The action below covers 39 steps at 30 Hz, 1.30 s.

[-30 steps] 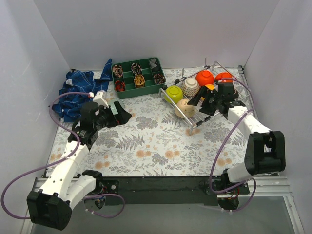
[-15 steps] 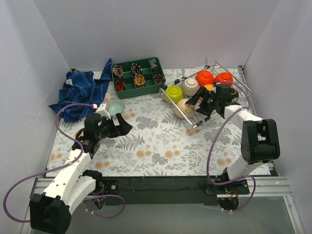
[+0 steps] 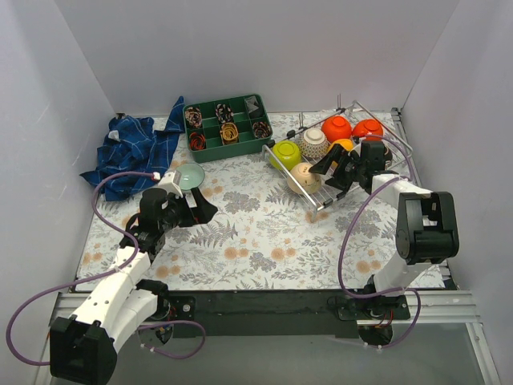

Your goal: Unload the bowls from the dish rack

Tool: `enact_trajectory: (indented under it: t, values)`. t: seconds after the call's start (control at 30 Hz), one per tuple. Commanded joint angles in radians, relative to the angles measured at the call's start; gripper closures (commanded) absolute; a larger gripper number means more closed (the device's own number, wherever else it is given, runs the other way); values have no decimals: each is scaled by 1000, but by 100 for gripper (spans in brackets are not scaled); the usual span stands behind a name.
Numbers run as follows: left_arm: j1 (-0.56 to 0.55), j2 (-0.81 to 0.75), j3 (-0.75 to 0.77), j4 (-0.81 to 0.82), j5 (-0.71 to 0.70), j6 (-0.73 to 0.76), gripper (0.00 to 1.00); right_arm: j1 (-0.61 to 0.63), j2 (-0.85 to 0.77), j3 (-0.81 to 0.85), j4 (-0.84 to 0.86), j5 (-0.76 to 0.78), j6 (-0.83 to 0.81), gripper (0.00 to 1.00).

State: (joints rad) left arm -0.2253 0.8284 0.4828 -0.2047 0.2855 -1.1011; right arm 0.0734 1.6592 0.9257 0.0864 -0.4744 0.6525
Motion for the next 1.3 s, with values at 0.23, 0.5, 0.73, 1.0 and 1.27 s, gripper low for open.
enact_trajectory:
  t: [0.23, 0.5, 0.73, 1.0, 1.27]
  values:
    - [3, -3, -4, 19, -22, 12, 2, 5, 66, 12, -25, -81, -34, 1]
    - [1, -5, -6, 18, -22, 10, 2, 3, 103, 16, -27, -104, -28, 1]
    - [1, -3, -7, 16, -20, 9, 2, 5, 106, 21, -27, -132, -40, 5]
    - [1, -2, -7, 14, -20, 10, 2, 3, 56, 24, -40, -122, -59, 26]
    - [1, -2, -6, 11, -22, 12, 2, 0, 2, 47, -71, -102, -103, 56]
